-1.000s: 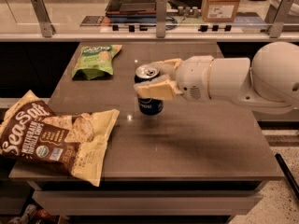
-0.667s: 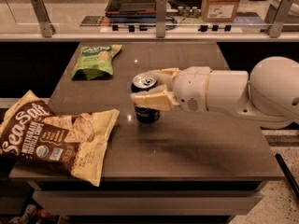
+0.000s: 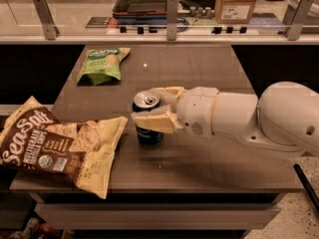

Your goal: Move pepsi can near brown chip bag

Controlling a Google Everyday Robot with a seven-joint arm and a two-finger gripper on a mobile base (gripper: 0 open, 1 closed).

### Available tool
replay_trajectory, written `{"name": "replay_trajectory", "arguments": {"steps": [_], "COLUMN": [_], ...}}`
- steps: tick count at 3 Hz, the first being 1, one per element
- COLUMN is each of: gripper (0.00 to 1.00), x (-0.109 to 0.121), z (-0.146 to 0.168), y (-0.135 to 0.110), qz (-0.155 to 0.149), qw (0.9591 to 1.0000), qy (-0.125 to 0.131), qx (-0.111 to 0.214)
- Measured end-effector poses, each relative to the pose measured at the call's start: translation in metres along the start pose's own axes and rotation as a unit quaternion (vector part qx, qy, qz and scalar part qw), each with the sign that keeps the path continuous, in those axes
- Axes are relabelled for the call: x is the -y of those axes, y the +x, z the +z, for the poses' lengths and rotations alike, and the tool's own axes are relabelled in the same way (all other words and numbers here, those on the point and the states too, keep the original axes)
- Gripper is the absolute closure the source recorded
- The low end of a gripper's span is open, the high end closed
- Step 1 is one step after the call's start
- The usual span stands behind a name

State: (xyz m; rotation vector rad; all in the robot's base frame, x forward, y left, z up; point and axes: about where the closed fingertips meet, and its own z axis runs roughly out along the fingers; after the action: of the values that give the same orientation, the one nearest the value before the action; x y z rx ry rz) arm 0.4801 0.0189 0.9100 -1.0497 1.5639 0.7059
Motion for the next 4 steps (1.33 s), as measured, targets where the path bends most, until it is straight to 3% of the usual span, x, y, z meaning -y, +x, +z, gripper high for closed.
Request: {"name": "replay_trajectory", "arguments": {"steps": [1, 2, 4], "gripper": [1.00, 0.82, 0.36], "x": [-0.0087, -0.0103, -0.0135], "z": [0.0032, 0.0044, 0.0069], "y": [0.0027, 0.0015, -0.0009], "qz": [0.008, 0.006, 0.003], "qw": [1.0000, 1.0000, 1.0000], "qy": [0.004, 0.002, -0.001], "qx": [-0.002, -0.002, -0.003]}}
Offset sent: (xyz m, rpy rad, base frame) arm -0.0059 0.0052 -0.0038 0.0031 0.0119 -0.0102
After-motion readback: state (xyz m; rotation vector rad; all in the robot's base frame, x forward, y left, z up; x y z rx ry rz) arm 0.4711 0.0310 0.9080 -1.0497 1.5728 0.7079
